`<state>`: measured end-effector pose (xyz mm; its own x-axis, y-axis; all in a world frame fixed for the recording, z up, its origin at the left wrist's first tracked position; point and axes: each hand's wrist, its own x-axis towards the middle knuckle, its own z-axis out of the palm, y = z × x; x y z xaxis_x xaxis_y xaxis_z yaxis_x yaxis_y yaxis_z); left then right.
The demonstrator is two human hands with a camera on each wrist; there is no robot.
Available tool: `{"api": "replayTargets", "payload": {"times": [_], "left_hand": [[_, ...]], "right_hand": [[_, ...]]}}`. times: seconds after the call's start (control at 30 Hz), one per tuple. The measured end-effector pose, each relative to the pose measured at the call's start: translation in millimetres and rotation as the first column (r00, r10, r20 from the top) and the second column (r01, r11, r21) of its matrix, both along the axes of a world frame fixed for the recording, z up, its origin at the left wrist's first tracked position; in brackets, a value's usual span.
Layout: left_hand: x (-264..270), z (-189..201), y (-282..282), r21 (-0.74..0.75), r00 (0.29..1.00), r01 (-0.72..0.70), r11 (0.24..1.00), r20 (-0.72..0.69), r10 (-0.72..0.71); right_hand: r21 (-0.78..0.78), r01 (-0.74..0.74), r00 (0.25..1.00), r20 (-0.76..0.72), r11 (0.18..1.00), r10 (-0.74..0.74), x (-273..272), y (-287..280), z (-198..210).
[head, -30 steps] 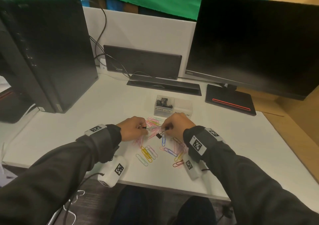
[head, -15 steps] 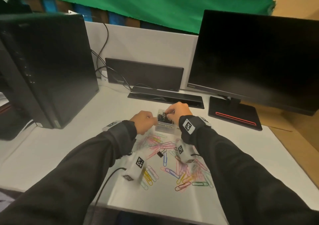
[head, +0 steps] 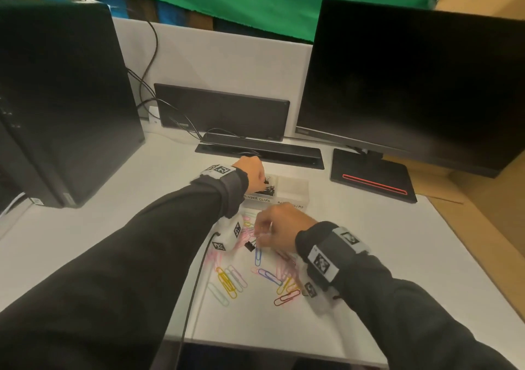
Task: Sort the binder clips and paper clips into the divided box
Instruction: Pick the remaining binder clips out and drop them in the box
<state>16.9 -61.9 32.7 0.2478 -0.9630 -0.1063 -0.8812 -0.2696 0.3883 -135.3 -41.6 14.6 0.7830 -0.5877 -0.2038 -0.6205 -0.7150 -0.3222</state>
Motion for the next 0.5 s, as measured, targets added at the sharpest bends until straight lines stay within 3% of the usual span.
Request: {"api": "replayTargets", "payload": {"times": [0.17, 0.3, 0.5], "left_hand": [[8.7, -1.9, 4.9, -0.04, 1.0, -0.006, 0.999, 0.01, 0.007], [15.9, -4.2, 5.6, -0.072, 1.0, -0.013, 0.997, -0.013, 0.012], [17.5, -12.1, 5.2, -0.12, 0.985, -0.033, 0.992, -0.17, 0.012]], "right_hand": [[-0.044, -0.104, 0.989, -0.113, 0.994, 0.098, 22.4, 19.9, -15.2], [-0.033, -0.081, 0.993, -0.089, 0.996, 0.078, 31.5, 19.9, -16.6], [-0.009, -0.033, 0.999, -0.027, 0.999, 0.033, 26.5, 22.1, -15.3]]}}
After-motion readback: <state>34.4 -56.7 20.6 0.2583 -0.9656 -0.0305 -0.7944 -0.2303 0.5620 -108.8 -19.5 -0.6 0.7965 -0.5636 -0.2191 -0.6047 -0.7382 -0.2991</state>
